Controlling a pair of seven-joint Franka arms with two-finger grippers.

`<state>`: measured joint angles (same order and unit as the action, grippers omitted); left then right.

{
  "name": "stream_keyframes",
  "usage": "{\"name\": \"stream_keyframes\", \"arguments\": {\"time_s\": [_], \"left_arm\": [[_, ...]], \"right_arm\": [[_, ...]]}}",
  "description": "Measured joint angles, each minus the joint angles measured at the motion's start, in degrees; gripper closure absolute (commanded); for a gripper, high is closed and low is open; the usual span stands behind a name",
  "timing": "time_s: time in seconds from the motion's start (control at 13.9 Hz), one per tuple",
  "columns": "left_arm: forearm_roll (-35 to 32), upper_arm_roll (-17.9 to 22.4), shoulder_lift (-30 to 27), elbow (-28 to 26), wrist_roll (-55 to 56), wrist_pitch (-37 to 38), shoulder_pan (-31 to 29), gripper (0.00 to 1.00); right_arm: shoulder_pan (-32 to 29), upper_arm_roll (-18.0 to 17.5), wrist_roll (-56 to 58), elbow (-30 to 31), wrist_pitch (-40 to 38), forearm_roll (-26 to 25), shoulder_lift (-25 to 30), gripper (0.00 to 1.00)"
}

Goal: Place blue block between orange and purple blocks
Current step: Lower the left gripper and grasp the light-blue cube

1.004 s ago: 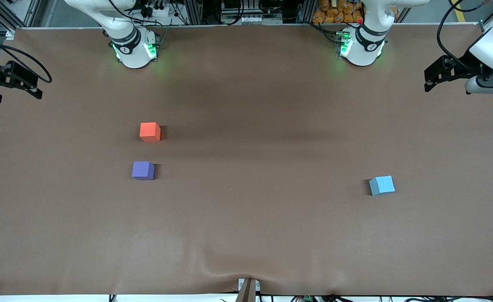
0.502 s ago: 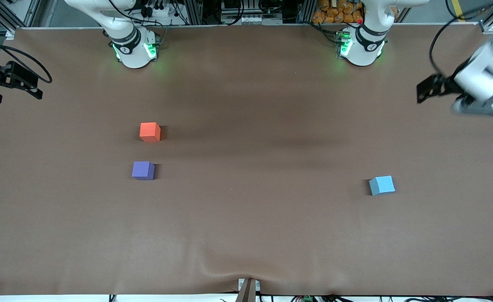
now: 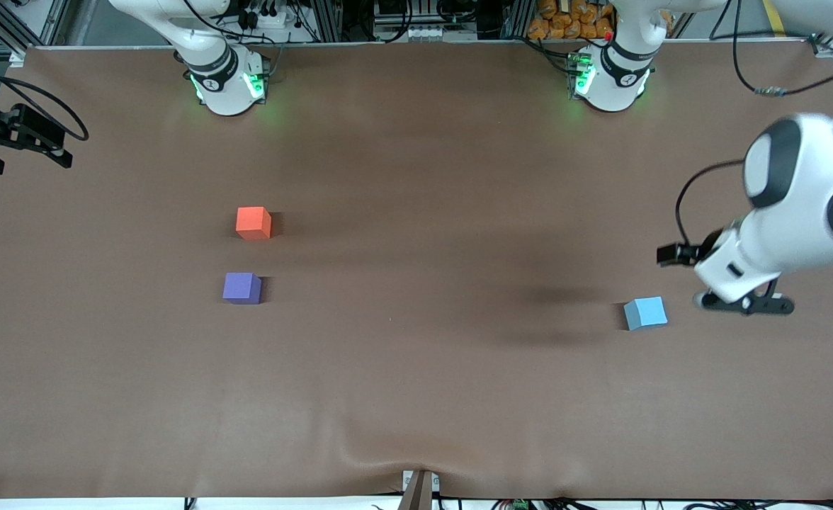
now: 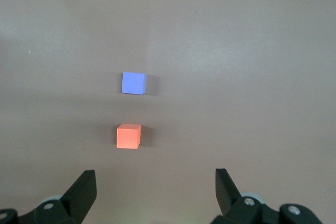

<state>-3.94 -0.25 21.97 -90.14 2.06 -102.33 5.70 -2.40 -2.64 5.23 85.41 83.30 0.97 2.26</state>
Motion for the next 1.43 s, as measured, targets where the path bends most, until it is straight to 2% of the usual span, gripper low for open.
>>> {"name": "stream_keyframes", "arguments": {"time_s": [0.36,0.5,0.65,1.08,1.43], "left_arm": [[-0.3,-0.2,11.4,0.1,1.7,-16.3,0.2,0.0],[-0.3,-0.2,14.9,0.2,3.7,-20.4,0.2,0.0],[-0.3,0.0,16.6,0.2,4.5,-21.0,-0.2,0.0],[-0.3,0.1,16.7,-2.2,4.6,-20.7,-4.2,0.0],[-0.3,-0.7,16.7,-3.3,5.9,-20.7,-3.3,0.0]], "right_arm": [[0.0,0.0,0.0,0.0,0.0,0.0,0.0,0.0],[0.0,0.0,0.0,0.0,0.0,0.0,0.0,0.0],[0.0,0.0,0.0,0.0,0.0,0.0,0.0,0.0],[0.0,-0.1,0.0,0.0,0.0,0.0,0.0,0.0],[0.0,-0.1,0.0,0.0,-0.2,0.0,0.0,0.0]]}}
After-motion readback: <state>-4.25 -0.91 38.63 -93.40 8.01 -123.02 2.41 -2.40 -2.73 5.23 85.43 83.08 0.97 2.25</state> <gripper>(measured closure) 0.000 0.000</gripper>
